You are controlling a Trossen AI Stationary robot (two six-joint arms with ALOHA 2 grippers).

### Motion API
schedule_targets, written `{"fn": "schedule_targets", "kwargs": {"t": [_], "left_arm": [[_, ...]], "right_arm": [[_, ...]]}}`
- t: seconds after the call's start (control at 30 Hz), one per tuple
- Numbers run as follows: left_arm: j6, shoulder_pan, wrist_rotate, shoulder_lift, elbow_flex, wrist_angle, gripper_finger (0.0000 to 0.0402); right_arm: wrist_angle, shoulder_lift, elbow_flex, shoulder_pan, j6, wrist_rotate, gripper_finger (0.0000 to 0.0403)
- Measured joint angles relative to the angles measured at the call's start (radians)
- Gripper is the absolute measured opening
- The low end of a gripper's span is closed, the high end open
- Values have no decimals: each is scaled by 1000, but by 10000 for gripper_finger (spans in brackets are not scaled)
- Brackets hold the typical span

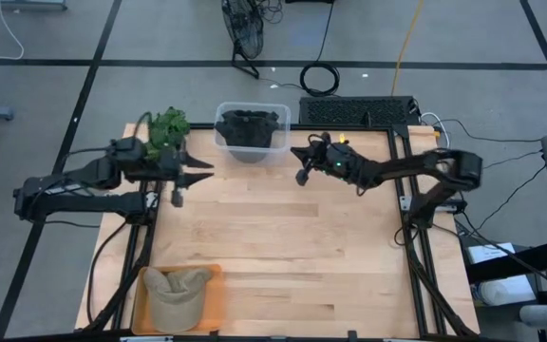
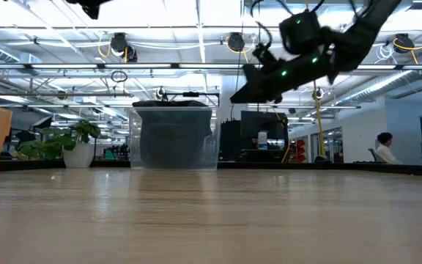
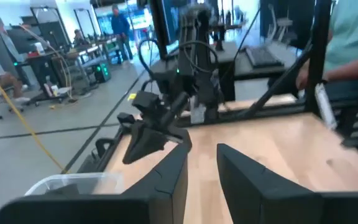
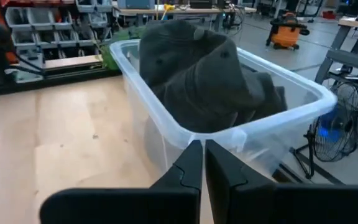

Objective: Pick & Place hat
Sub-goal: Adjust the transparent bin, then return to Home Position

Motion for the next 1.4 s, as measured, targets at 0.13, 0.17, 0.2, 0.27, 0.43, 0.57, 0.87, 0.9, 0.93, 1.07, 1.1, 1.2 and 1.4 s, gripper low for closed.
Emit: {"fn": "schedule_targets", "kwargs": {"t": [0.13,0.17,0.2,0.27,0.43,0.57,0.87,0.9,0.93,1.07,1.1,1.2,1.4], "left_arm": [[-55,0,3,-75,0,-47,97],[-70,0,3,-89,0,-53,97],[-86,0,3,-100,0,-57,97],[-115,0,3,-112,1,-84,97],[-167,-18,8,-123,1,-275,97],[-205,-52,8,-178,-56,-240,97],[-265,-90,-19,-396,-303,-23,97],[-267,-90,-20,-423,-327,-19,97],[-272,-90,-23,-450,-352,-16,97],[-330,-91,-73,-557,-467,9,97],[-347,-91,-75,-583,-494,10,97],[-397,-93,-72,-619,-561,20,97],[-427,-145,-115,-620,-664,104,97]], "right_arm": [[-98,-139,-49,28,2,1,0],[-113,-178,-68,37,4,0,0],[-124,-216,-88,46,10,1,0],[-133,-293,-139,65,25,1,0],[-138,-486,-296,111,88,2,0],[-134,-627,-421,133,133,2,0],[-76,-865,-619,164,160,2,0],[-71,-884,-633,166,160,2,0],[-71,-904,-646,168,160,2,0],[-72,-973,-686,183,138,1,0],[-69,-989,-693,187,136,1,0],[-72,-1016,-704,205,130,0,0],[-71,-1040,-709,260,107,-52,0]]}}
